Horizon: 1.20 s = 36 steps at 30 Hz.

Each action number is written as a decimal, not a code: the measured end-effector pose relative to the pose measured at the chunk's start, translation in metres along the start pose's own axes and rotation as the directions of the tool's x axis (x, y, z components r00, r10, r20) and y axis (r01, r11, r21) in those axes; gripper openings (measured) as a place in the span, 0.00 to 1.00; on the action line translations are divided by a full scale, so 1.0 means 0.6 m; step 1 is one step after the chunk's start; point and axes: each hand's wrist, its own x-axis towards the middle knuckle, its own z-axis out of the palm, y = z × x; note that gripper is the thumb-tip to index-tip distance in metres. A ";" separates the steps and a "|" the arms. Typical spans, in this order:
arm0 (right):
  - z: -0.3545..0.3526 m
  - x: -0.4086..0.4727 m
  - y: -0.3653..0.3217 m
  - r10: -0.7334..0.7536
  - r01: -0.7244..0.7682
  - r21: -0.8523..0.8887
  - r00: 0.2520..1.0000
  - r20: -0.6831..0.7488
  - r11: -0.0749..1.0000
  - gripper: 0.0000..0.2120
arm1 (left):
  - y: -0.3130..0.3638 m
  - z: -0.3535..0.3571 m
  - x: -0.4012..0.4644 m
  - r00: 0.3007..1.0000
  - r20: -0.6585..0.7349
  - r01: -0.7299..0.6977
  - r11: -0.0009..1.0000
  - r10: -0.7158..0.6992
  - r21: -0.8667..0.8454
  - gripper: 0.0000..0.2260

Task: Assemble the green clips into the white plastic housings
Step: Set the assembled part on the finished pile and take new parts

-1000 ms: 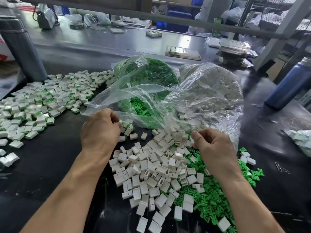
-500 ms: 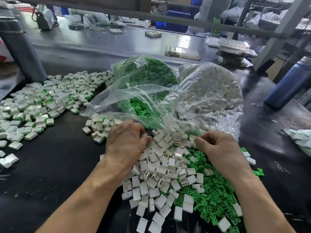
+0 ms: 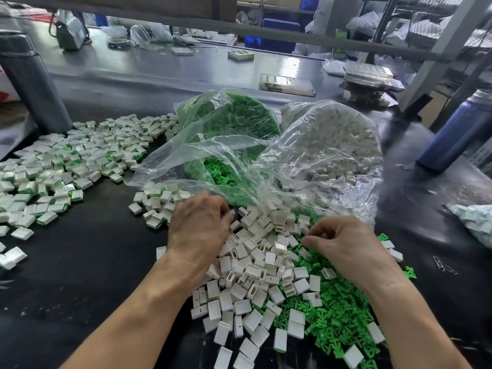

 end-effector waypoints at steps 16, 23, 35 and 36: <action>0.019 -0.007 -0.017 -0.005 0.009 -0.067 0.999 0.046 0.998 0.08 | 0.008 -0.014 -0.006 0.989 0.149 0.106 0.677 0.005 -0.728 0.07; 0.017 -0.012 -0.025 -0.123 0.137 0.394 0.991 -0.062 0.909 0.05 | 0.014 -0.020 -0.007 0.977 0.204 0.143 0.524 0.059 -0.839 0.12; 0.049 -0.023 -0.052 -0.249 0.175 0.834 0.967 -0.047 0.524 0.09 | 0.043 -0.010 -0.023 0.953 0.209 0.120 0.363 0.218 -0.924 0.11; 0.049 -0.024 -0.054 -0.262 0.187 0.832 0.964 -0.052 0.522 0.09 | 0.044 -0.009 -0.024 0.953 0.205 0.116 0.359 0.222 -0.926 0.12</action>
